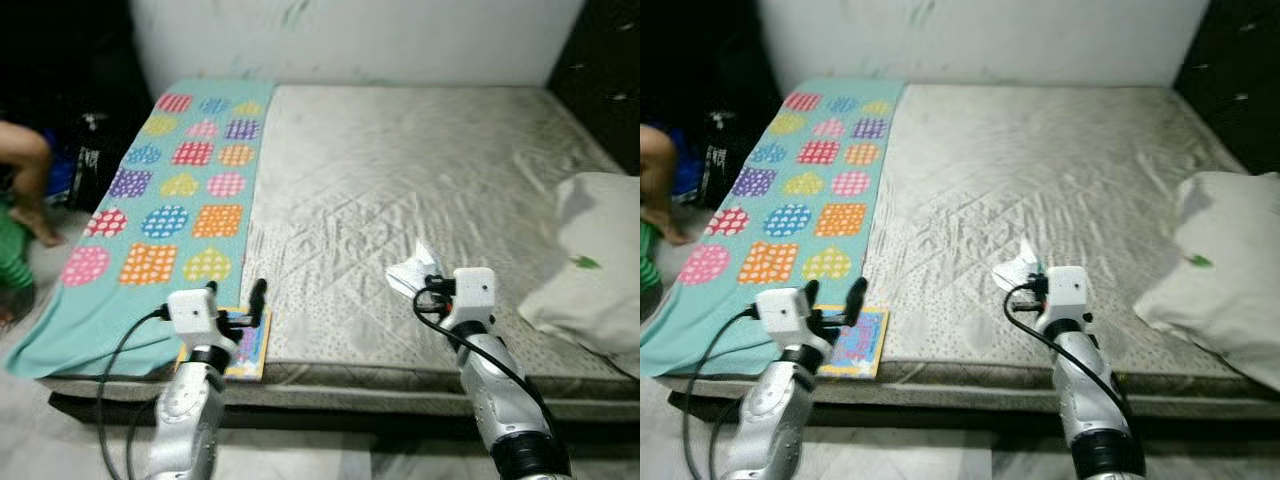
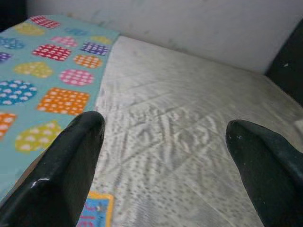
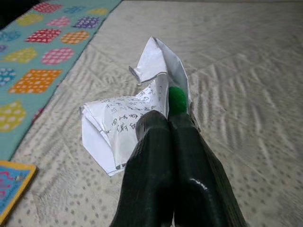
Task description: Clean up the room
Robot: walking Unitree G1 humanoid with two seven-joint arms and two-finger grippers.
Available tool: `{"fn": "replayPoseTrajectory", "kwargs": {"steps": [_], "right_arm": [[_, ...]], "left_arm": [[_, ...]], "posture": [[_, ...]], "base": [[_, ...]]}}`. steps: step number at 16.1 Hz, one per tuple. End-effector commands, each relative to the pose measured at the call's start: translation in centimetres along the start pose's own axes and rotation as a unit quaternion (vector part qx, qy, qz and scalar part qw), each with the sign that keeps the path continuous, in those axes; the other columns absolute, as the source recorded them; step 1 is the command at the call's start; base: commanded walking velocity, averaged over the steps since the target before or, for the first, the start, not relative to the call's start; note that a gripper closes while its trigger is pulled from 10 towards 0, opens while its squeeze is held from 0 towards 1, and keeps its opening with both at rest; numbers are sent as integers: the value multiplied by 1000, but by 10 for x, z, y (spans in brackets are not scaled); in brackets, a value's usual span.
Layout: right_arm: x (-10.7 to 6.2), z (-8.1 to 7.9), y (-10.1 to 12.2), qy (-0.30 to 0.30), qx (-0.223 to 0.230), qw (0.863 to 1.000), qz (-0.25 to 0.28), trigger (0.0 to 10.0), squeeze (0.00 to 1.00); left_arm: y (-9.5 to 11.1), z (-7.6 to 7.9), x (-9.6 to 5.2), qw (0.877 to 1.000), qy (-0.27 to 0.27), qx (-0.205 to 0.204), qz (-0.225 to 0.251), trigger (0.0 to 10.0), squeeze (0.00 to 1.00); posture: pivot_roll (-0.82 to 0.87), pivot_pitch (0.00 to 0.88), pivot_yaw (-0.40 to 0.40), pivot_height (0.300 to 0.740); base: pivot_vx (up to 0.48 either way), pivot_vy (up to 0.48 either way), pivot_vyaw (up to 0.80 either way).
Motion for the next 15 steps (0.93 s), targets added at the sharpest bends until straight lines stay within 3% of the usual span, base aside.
{"fn": "replayPoseTrajectory", "kwargs": {"steps": [1,6,11,15], "right_arm": [[-2,11,0,-16,-5,1000,0,10000,0],[-3,11,-1,-16,-6,1000,-2,10000,0],[-3,12,-2,-16,-13,1000,-4,10000,0],[-2,11,-1,-15,-14,1000,-3,10000,0]], "left_arm": [[3,13,4,1000,-21,-2,6,10000,0],[1,13,4,1000,-20,0,3,10000,0],[-3,2,6,1000,21,-11,-7,10000,0],[-1,4,7,1000,14,-16,-3,10000,0]], "posture": [[17,19,27,740],[17,19,28,740],[18,14,29,740],[18,14,29,740]], "base": [[368,0,0],[357,0,0],[0,0,0],[0,173,-609]]}}
Point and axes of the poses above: a point about 5 cm out from each wrist's last joint towards the gripper, its own x axis pointing out of the wrist towards the gripper, its own y axis along the axis of the wrist's last joint, z = x × y, the point moved 6 cm from there along x, pointing out of the wrist towards the gripper, and after that the axes turned 7 degrees about -x, right-handed, at the moved point
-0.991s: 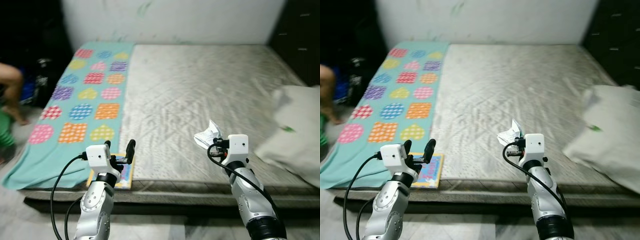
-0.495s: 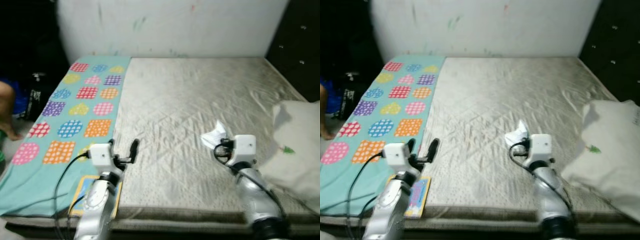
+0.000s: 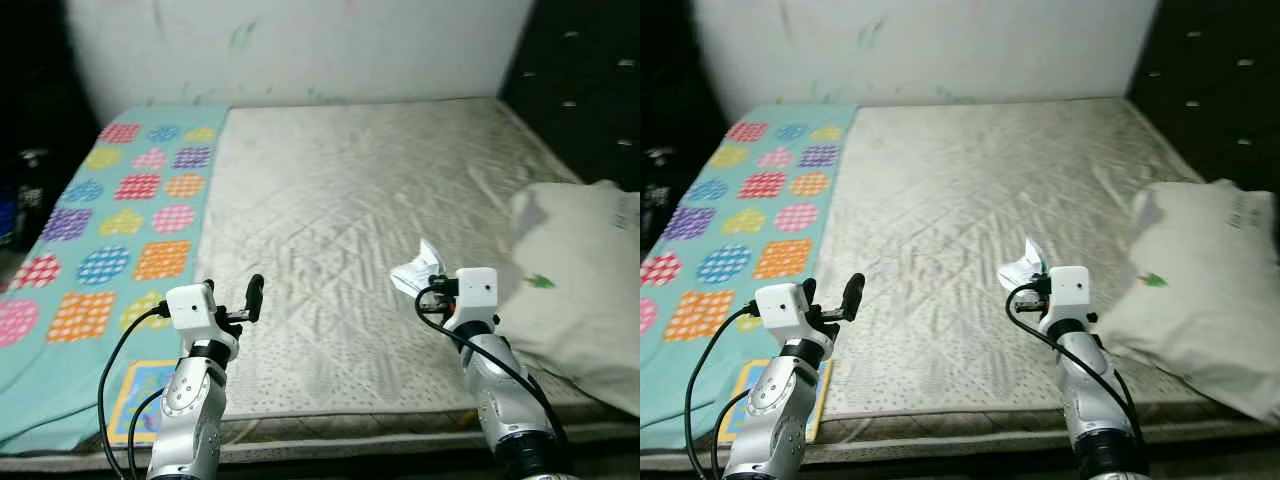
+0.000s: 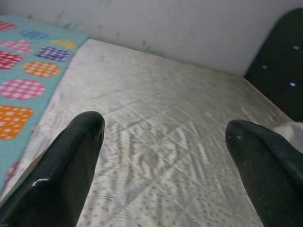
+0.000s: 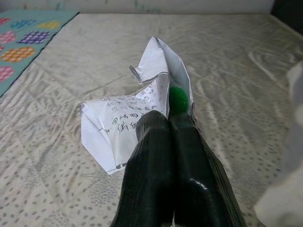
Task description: Clean up the room
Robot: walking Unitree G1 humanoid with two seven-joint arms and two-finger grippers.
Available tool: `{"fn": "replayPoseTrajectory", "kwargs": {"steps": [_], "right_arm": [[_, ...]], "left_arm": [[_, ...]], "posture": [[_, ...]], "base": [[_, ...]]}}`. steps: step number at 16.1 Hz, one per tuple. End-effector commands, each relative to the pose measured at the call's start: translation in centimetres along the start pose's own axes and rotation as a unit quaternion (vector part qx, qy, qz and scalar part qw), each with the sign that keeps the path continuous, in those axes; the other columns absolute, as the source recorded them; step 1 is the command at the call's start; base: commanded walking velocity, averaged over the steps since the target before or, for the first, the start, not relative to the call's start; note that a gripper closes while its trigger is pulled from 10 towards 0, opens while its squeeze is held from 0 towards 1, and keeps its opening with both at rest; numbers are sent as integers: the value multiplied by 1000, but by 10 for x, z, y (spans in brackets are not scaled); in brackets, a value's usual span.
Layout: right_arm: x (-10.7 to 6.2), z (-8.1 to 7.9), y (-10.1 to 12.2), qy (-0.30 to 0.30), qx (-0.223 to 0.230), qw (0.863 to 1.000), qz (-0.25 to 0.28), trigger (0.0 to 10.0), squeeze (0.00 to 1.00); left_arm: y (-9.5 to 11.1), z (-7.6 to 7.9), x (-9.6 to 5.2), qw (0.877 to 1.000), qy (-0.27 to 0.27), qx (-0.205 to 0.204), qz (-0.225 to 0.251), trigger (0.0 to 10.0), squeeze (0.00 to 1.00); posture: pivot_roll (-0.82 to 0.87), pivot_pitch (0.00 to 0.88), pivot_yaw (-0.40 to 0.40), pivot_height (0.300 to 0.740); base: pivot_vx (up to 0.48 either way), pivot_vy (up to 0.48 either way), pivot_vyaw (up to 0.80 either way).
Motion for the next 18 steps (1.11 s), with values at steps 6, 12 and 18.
{"fn": "replayPoseTrajectory", "kwargs": {"steps": [6,12,18], "right_arm": [[2,-2,3,6,-4,1000,4,10000,0],[1,-4,0,12,-10,1000,-1,10000,0],[1,-4,-1,13,-19,1000,-5,10000,0]], "left_arm": [[-2,1,-1,1000,-2,-5,-4,10000,0],[-2,1,-1,1000,-2,-6,-3,10000,0],[-2,2,-1,1000,-4,-6,-4,10000,0]], "posture": [[21,12,28,740],[21,13,25,740],[17,13,25,740]], "base": [[0,449,0],[0,479,0],[0,480,0]]}}
Point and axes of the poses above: a point about 5 cm out from each wrist's last joint towards the gripper, its own x axis pointing out of the wrist towards the gripper, its own y axis along the axis of the wrist's last joint, z = x × y, the point moved 6 cm from there along x, pointing out of the wrist towards the gripper, and after that the axes turned 7 degrees about -x, right-handed, at the moved point
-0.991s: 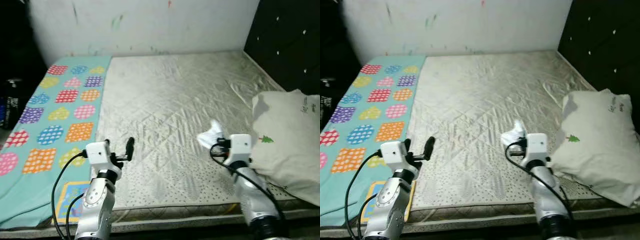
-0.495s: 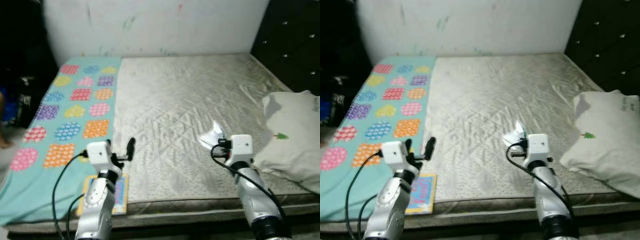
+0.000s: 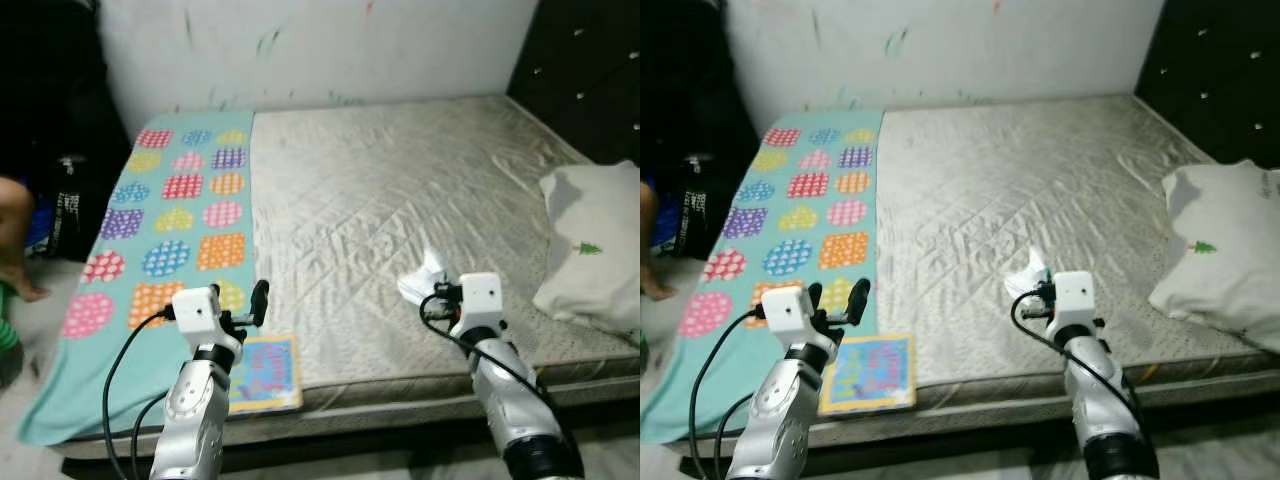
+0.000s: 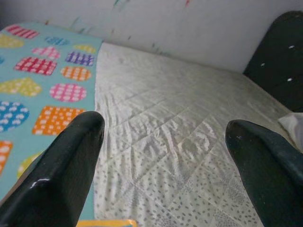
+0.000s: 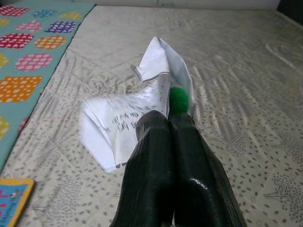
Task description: Clean up the room
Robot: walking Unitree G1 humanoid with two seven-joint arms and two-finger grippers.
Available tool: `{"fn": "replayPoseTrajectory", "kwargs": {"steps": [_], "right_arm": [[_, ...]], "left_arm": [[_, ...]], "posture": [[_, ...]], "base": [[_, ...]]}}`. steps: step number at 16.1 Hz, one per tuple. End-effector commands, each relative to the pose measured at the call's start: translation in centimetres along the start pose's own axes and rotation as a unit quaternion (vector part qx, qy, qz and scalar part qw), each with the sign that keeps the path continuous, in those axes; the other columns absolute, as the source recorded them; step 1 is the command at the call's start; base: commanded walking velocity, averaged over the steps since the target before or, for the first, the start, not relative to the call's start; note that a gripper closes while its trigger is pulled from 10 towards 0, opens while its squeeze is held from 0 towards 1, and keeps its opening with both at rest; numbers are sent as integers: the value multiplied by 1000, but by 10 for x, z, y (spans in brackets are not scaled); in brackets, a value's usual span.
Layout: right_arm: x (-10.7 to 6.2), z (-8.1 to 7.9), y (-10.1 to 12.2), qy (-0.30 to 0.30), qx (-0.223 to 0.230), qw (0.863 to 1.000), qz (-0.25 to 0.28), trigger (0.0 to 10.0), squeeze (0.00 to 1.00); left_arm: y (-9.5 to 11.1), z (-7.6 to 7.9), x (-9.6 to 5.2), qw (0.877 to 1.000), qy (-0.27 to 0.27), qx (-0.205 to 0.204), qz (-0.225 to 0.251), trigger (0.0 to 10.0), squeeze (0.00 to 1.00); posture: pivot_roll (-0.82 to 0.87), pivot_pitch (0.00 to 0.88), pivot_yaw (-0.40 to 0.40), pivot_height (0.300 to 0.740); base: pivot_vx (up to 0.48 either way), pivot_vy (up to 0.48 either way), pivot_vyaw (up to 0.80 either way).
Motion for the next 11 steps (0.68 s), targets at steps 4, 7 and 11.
{"fn": "replayPoseTrajectory", "kwargs": {"steps": [4,7,11], "right_arm": [[3,-18,10,31,-16,999,18,10000,0],[4,-17,16,20,-15,999,31,10000,0],[2,-20,18,20,-8,999,37,10000,0]], "left_arm": [[1,-3,0,1000,7,-1,2,10000,0],[4,-3,1,1000,7,0,5,10000,0],[7,-8,3,1000,16,4,11,10000,0]], "posture": [[14,19,28,740],[17,30,26,740],[6,28,38,740]], "base": [[0,480,0],[0,480,0],[0,480,0]]}}
Point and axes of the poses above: a point about 5 cm out from each wrist's last joint towards the gripper, its own x axis pointing out of the wrist towards the gripper, its own y axis along the axis of the wrist's last joint, z = x × y, the point moved 6 cm from there along x, pointing out of the wrist towards the gripper, and after that the axes turned 7 degrees about -x, right-handed, at the moved point
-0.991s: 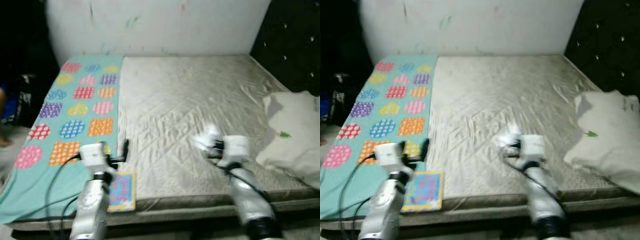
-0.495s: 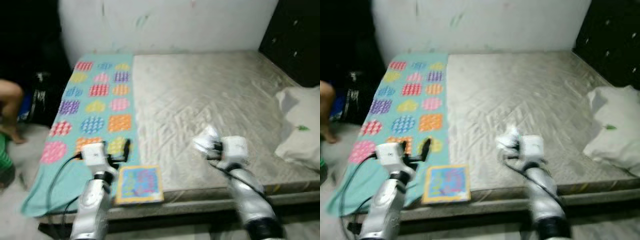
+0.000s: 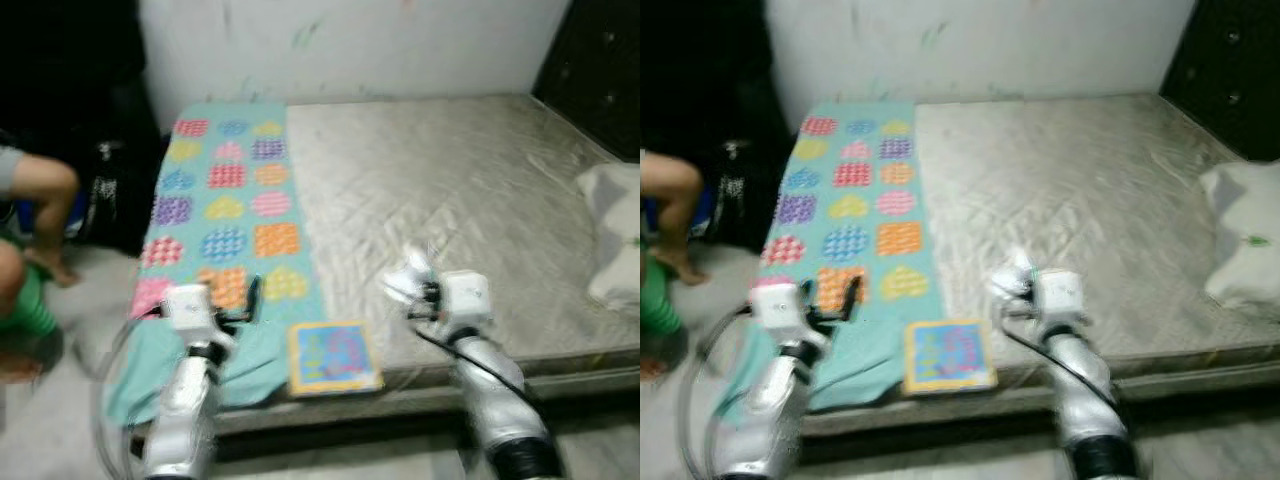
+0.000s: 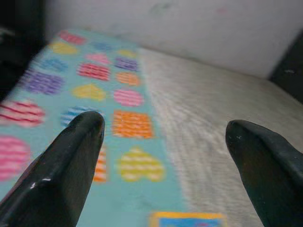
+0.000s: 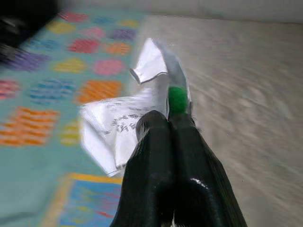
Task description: Clean up the room
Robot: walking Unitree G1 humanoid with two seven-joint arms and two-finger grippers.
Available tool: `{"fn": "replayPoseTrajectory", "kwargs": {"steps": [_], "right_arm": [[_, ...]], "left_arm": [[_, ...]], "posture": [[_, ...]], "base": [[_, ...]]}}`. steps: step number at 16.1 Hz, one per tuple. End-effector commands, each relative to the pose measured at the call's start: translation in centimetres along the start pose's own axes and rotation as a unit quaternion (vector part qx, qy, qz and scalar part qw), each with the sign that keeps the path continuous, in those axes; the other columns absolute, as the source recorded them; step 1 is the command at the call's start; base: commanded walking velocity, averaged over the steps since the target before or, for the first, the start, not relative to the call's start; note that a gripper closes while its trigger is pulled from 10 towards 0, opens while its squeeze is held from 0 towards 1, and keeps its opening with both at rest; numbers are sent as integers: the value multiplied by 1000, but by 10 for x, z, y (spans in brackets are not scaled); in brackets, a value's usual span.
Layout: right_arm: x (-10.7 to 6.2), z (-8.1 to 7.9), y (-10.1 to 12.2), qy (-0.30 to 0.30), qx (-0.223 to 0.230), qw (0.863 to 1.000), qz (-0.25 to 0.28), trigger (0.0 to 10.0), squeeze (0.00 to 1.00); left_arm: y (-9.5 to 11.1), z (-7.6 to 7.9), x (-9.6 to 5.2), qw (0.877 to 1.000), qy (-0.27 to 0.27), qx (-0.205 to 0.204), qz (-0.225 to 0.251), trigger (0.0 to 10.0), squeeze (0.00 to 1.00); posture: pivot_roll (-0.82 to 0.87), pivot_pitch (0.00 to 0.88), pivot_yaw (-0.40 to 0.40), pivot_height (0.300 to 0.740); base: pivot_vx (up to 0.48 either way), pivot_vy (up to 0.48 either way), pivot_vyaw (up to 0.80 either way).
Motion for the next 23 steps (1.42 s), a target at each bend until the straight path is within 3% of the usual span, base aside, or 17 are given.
{"fn": "replayPoseTrajectory", "kwargs": {"steps": [1,6,12,23], "right_arm": [[-3,16,2,-25,-1,1000,5,10000,0],[-5,13,3,-21,5,1000,11,10000,0],[-3,-1,10,13,-13,999,28,10000,0],[-5,-8,8,27,-19,999,27,10000,0]], "left_arm": [[0,11,4,1000,-14,-2,1,10000,0],[3,10,7,1000,-15,2,3,10000,0],[8,4,9,1000,-2,15,14,10000,0],[2,8,6,1000,-7,22,5,10000,0]], "posture": [[1,27,42,740],[2,31,49,740],[10,29,44,740],[15,43,48,740]], "base": [[0,480,0],[0,472,0],[0,0,0],[0,0,765]]}}
Point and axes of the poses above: a point about 5 cm out from each wrist's last joint towards the gripper, its own x axis pointing out of the wrist towards the gripper, its own y axis along the axis of the wrist's last joint, z = x × y, the point moved 6 cm from there along x, pointing out of the wrist towards the gripper, and after that the axes turned 7 degrees about -x, right-handed, at the moved point
